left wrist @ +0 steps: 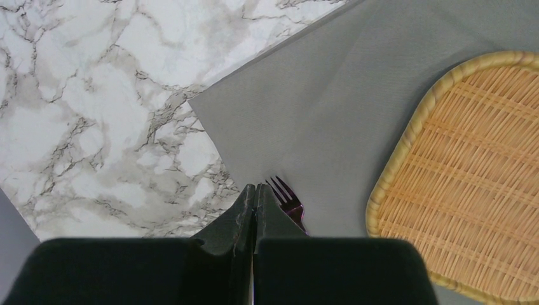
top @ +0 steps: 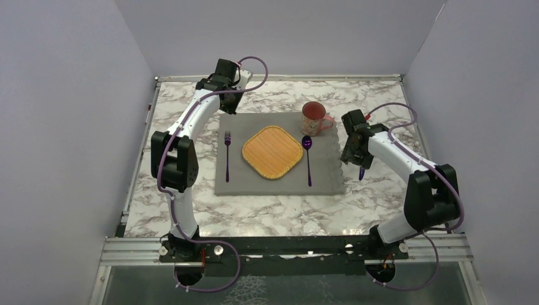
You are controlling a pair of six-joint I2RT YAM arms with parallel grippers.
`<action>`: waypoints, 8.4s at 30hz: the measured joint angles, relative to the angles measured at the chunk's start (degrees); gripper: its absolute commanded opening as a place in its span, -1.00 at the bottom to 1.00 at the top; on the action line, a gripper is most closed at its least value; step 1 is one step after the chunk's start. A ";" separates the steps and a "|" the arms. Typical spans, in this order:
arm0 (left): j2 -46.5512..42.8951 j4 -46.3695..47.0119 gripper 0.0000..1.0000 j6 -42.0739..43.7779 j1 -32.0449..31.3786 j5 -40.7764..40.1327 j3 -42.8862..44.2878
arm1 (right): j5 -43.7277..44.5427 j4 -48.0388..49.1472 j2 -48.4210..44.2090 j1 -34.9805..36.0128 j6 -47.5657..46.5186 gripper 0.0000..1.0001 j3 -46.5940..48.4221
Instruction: Set the dinner table for one person
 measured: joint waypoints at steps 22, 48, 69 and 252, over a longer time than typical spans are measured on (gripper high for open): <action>-2.78 2.56 0.39 -2.14 0.00 1.40 -5.92 | -9.38 12.66 6.38 -11.87 -11.56 0.16 -4.87; -4.17 3.89 0.65 -3.91 0.81 1.38 -6.80 | -11.89 16.68 10.23 -15.74 -16.06 -0.14 -3.34; -4.17 3.91 0.65 -4.26 1.07 1.40 -6.88 | -11.96 13.94 8.33 -15.72 -14.03 -0.99 -3.08; -11.56 -0.39 0.72 6.05 -10.54 15.17 -0.48 | -10.45 0.31 3.74 -16.83 -9.73 -0.21 3.61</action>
